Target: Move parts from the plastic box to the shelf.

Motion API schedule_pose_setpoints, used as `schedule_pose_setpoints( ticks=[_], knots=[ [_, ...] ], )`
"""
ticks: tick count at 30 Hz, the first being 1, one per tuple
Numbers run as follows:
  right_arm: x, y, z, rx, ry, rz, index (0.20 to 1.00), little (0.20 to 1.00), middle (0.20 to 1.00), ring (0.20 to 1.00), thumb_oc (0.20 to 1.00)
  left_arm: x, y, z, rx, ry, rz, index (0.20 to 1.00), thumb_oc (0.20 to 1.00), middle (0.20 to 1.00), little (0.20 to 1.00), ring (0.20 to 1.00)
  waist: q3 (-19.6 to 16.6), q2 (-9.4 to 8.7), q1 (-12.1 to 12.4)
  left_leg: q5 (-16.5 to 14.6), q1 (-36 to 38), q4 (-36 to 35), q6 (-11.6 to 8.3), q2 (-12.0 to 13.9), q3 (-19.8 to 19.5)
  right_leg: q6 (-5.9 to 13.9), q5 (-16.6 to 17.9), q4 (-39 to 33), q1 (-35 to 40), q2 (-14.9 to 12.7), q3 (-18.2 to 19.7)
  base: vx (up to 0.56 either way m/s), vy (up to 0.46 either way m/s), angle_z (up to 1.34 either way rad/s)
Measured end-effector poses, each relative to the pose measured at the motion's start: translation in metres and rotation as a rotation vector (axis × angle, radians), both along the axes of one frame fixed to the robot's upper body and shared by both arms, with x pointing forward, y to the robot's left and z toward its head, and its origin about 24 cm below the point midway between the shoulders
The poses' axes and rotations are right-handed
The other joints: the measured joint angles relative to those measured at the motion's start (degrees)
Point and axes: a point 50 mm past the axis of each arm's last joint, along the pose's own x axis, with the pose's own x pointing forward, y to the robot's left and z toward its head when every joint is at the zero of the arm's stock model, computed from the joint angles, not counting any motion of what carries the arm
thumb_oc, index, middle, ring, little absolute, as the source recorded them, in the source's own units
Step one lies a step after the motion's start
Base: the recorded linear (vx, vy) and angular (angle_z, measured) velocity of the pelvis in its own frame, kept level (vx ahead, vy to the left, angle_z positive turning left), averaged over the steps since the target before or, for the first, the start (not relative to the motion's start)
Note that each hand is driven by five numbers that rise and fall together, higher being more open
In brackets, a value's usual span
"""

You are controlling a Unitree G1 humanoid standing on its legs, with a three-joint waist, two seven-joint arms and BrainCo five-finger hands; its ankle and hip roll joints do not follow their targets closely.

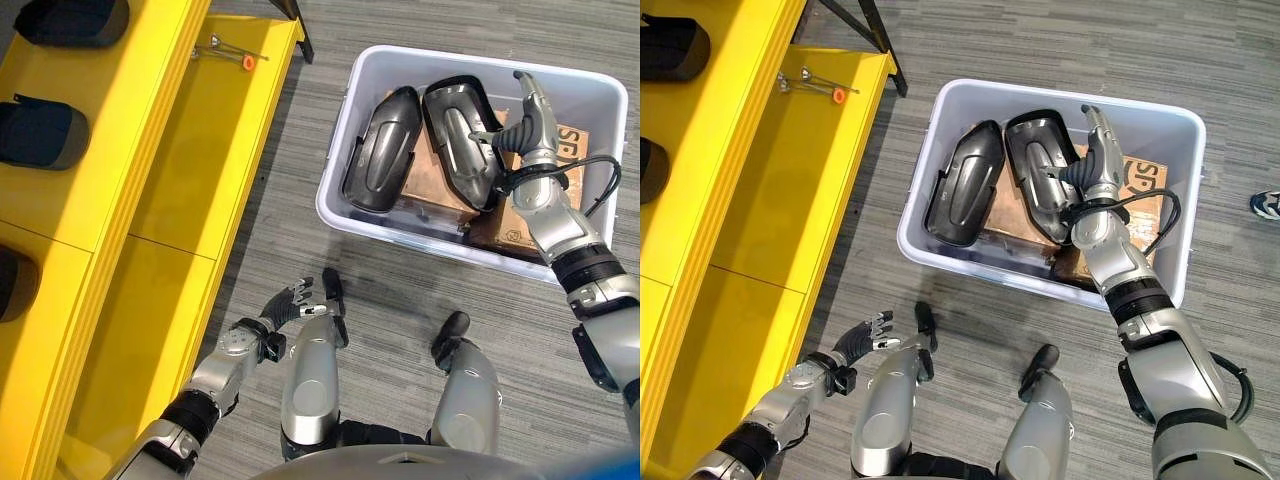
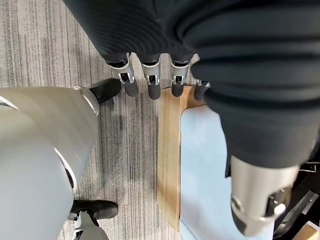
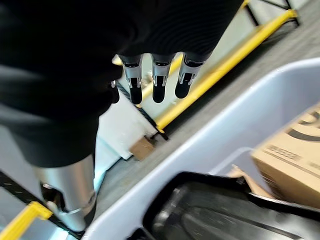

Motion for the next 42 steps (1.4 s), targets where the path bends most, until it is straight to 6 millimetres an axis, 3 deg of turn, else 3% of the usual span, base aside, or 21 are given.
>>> schedule_pose_setpoints(
  ticks=[6, 11, 23, 28, 31, 32, 33, 34, 35, 42],
  knots=[
    [0.013, -0.004, 0.021, -0.037, 0.021, -0.061, 1.000, 1.000, 1.000, 1.000, 1.000, 0.003, -0.005, 0.004, -0.085, 0.007, -0.012, 1.000, 1.000, 1.000, 1.000, 1.000, 0.0, 0.37, 2.4, -0.4, -7.9, 4.1, 0.39, -0.3, -1.8, -0.70, -2.2, 6.3, -7.7, -1.9, -0.2, 0.01, -0.002, 0.13],
    [0.014, -0.019, 0.007, -0.081, 0.096, -0.197, 1.000, 1.000, 1.000, 1.000, 1.000, 0.002, -0.001, 0.007, -0.087, -0.002, -0.020, 1.000, 1.000, 1.000, 1.000, 1.000, -0.1, 0.52, 6.0, -0.7, -13.1, 6.4, -0.12, -0.7, -3.9, -1.27, -5.2, 11.1, -12.1, -3.9, -1.4, 0.01, -0.007, 0.24],
    [0.014, -0.035, 0.027, -0.099, 0.075, -0.394, 1.000, 1.000, 1.000, 1.000, 1.000, 0.001, 0.003, 0.008, -0.081, -0.017, -0.016, 1.000, 1.000, 1.000, 1.000, 1.000, -0.1, 0.60, 6.7, -0.8, -19.7, 9.4, -0.10, -0.1, -5.4, -2.07, -6.6, 14.6, -18.0, -4.3, -1.6, 0.01, -0.007, 0.02],
    [0.015, -0.040, 0.013, -0.069, 0.213, -0.394, 1.000, 1.000, 1.000, 1.000, 1.000, 0.001, 0.002, 0.008, -0.081, -0.020, -0.017, 1.000, 1.000, 1.000, 1.000, 1.000, -0.1, 0.61, 6.7, -0.9, -21.0, 10.2, -0.14, 0.4, -5.8, -2.32, -6.7, 15.3, -19.2, -4.1, -1.6, 0.00, 0.000, 0.00],
    [0.017, -0.033, 0.003, -0.176, 0.280, -0.388, 1.000, 1.000, 1.000, 1.000, 1.000, 0.001, 0.003, 0.008, -0.081, -0.023, -0.016, 1.000, 1.000, 1.000, 1.000, 1.000, -0.1, 0.64, 6.7, -0.9, -21.0, 10.2, -0.24, 0.7, -5.9, -2.66, -6.9, 15.4, -19.3, -4.0, -1.6, 0.00, 0.000, 0.00],
    [0.017, -0.031, 0.001, -0.240, 0.300, -0.400, 0.570, 0.570, 0.570, 0.570, 0.570, 0.001, 0.004, 0.008, -0.080, -0.026, -0.013, 1.000, 1.000, 1.000, 1.000, 1.000, -0.1, 0.65, 6.7, -0.9, -21.0, 10.1, -0.26, 0.7, -5.9, -2.68, -6.9, 15.5, -19.4, -4.0, -1.6, 0.00, 0.000, 0.00],
    [0.017, -0.032, 0.001, -0.262, 0.310, -0.409, 0.542, 0.542, 0.542, 0.542, 0.542, 0.001, 0.003, 0.008, -0.081, -0.029, -0.013, 1.000, 1.000, 1.000, 1.000, 1.000, -0.1, 0.66, 6.8, -0.9, -21.1, 10.1, -0.26, 0.7, -5.9, -2.69, -6.9, 15.5, -19.4, -4.0, -1.6, 0.00, 0.000, 0.00],
    [0.017, -0.032, 0.001, -0.289, 0.321, -0.415, 0.457, 0.457, 0.457, 0.457, 0.457, 0.001, 0.003, 0.008, -0.082, -0.032, -0.013, 1.000, 1.000, 1.000, 1.000, 1.000, -0.1, 0.66, 6.8, -0.9, -21.1, 10.1, -0.26, 0.7, -5.9, -2.68, -6.9, 15.5, -19.4, -4.0, -1.6, 0.00, 0.000, 0.00],
    [0.017, -0.032, 0.002, -0.345, 0.332, -0.435, 0.200, 0.200, 0.200, 0.200, 0.200, 0.001, 0.003, 0.008, -0.082, -0.034, -0.013, 1.000, 1.000, 1.000, 1.000, 1.000, -0.2, 0.69, 7.1, -0.9, -21.1, 10.1, -0.27, 0.7, -5.9, -2.70, -7.0, 15.5, -19.4, -4.1, -1.6, 0.00, 0.000, 0.00],
    [0.018, -0.028, 0.008, -0.428, 0.324, -0.476, 0.200, 0.200, 0.200, 0.200, 0.200, 0.000, 0.004, 0.006, -0.083, -0.036, -0.007, 1.000, 1.000, 1.000, 1.000, 1.000, -0.7, 1.47, 7.4, -1.0, -21.2, 9.9, -0.63, 0.6, -6.1, -2.76, -7.1, 15.5, -19.5, -4.1, -1.8, 0.00, 0.000, 0.00]
  ],
)
